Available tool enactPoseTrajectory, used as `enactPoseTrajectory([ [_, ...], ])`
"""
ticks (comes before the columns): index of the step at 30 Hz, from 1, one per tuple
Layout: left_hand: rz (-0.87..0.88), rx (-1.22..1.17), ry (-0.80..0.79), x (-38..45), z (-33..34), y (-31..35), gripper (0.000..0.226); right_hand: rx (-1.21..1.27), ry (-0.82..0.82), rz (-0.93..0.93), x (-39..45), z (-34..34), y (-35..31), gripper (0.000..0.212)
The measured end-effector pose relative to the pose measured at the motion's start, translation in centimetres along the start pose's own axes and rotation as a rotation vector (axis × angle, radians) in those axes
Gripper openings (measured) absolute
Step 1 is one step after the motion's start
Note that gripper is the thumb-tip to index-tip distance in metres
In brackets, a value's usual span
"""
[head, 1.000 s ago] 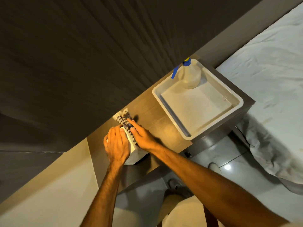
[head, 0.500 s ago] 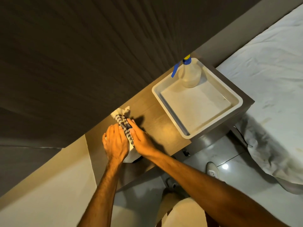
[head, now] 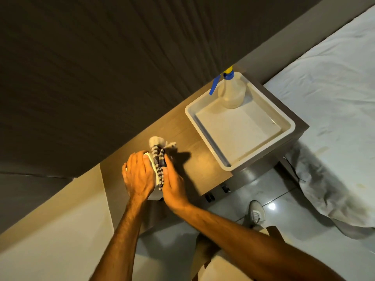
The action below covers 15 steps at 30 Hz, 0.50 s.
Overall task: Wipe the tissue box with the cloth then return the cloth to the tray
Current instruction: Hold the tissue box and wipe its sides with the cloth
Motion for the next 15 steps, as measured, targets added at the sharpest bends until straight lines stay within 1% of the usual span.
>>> enactPoseTrajectory([
  [2,-0.013,0.000,-0.035,-0.1,0.3,-0.4,0.064,-0.078,0.012,-0.073,2.0,0.9,-2.2,0.048],
  [3,0.005,0.011,-0.034,-0.1,0.4,-0.4,0.061,-0.105,0.019,-0.083,3.3,1.0,-2.6,0.050],
  [5,0.025,0.035,-0.002,0.0,0.4,-0.2,0.040,-0.091,0.027,-0.035,5.5,0.7,-2.1,0.052],
  [7,-0.013,-0.022,0.034,0.4,0.2,-0.1,0.024,-0.110,0.028,0.030,6.3,-0.1,-0.4,0.054],
  [9,-0.047,-0.048,0.061,0.3,0.0,-0.2,0.023,-0.137,-0.014,0.090,5.0,-0.8,1.9,0.053],
  [11,-0.031,-0.041,0.082,0.2,-0.1,-0.2,0.022,-0.161,-0.042,0.145,2.2,-1.9,3.9,0.050],
  [13,-0.029,-0.047,0.073,0.5,0.0,-0.1,0.020,-0.151,-0.059,0.166,-0.5,-2.5,4.2,0.050],
  [15,-0.036,-0.031,0.053,0.7,0.1,0.0,0.019,-0.123,-0.083,0.153,-2.1,-1.9,2.9,0.051],
])
Point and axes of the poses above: each hand's wrist, its own x-axis towards the middle knuckle, its own z-axis out of the palm, y = z × x, the point moved 8 cm from there along x, towards the middle knuckle, and after that the axes turned 3 degrees about -x, right-handed, at the moved point
